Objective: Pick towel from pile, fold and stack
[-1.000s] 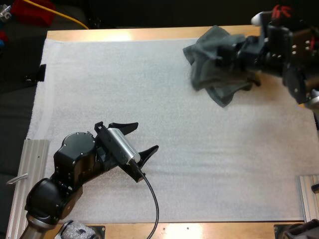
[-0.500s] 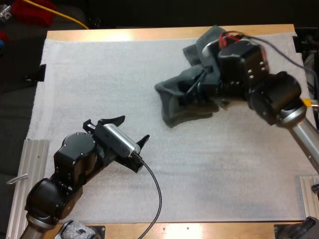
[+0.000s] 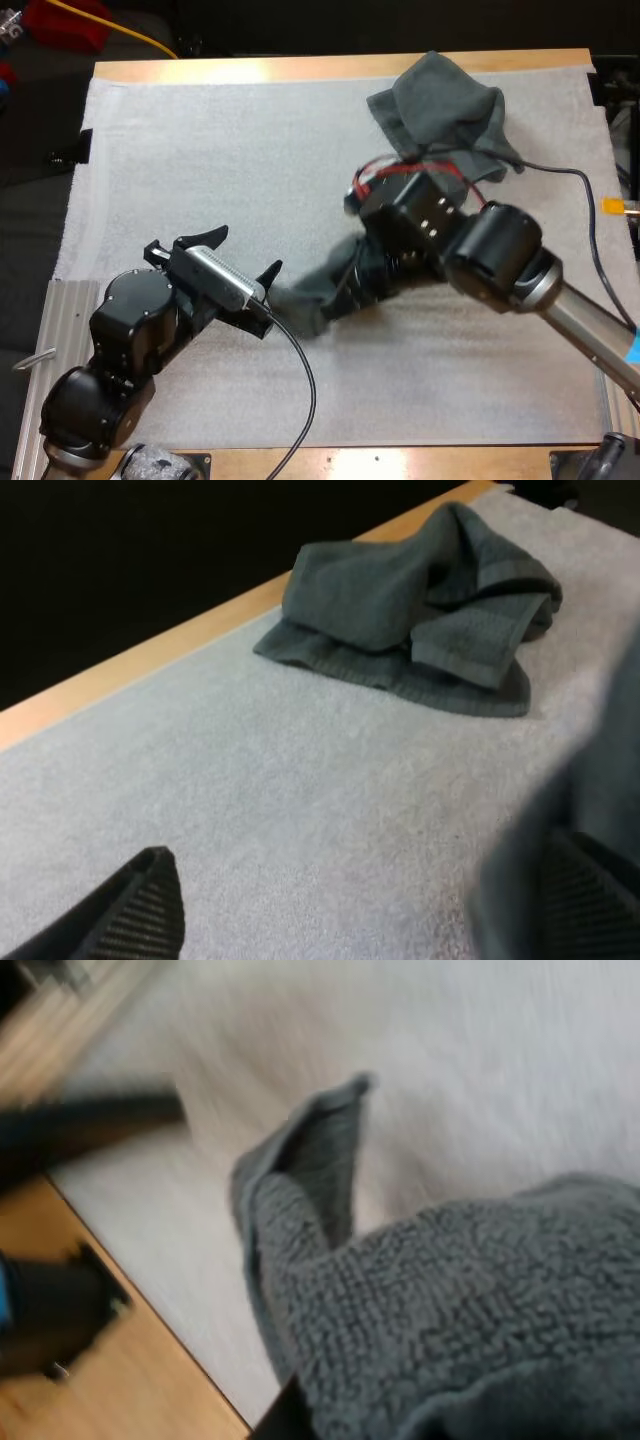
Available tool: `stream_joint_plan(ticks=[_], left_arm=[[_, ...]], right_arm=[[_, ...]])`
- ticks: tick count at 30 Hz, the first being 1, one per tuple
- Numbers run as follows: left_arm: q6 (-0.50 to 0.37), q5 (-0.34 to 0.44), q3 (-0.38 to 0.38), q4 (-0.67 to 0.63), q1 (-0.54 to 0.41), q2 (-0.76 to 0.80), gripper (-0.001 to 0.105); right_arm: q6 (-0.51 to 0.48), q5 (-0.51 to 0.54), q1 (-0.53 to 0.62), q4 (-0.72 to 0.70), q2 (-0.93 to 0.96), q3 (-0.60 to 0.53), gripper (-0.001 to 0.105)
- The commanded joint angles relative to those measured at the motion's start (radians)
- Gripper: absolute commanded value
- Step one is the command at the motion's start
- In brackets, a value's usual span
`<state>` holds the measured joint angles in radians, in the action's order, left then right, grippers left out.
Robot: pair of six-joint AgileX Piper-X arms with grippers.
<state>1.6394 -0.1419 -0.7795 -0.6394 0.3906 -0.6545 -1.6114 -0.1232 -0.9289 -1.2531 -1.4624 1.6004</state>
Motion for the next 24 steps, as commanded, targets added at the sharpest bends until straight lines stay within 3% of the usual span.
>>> stream_joint_plan(ticks=[1, 6, 15, 24], left_arm=[[-0.001, 0.01, -0.008, 0.014, -0.002, 0.007, 0.07], [-0.001, -0.01, -0.008, 0.014, -0.002, 0.007, 0.07], [-0.001, -0.012, -0.008, 0.014, -0.002, 0.007, 0.07], [-0.001, 0.019, -0.008, 0.009, -0.002, 0.007, 0.07]], right_arm=[[-0.009, 0.062, -0.02, -0.048, 0.012, 0.014, 0.0], [-0.025, 0.124, -0.05, -0.058, 0.011, 0.014, 0.0], [-0.052, 0.151, -0.047, 0.072, -0.123, 0.011, 0.0], [-0.056, 0.166, 0.031, 0.263, -0.243, 0.011, 0.0]])
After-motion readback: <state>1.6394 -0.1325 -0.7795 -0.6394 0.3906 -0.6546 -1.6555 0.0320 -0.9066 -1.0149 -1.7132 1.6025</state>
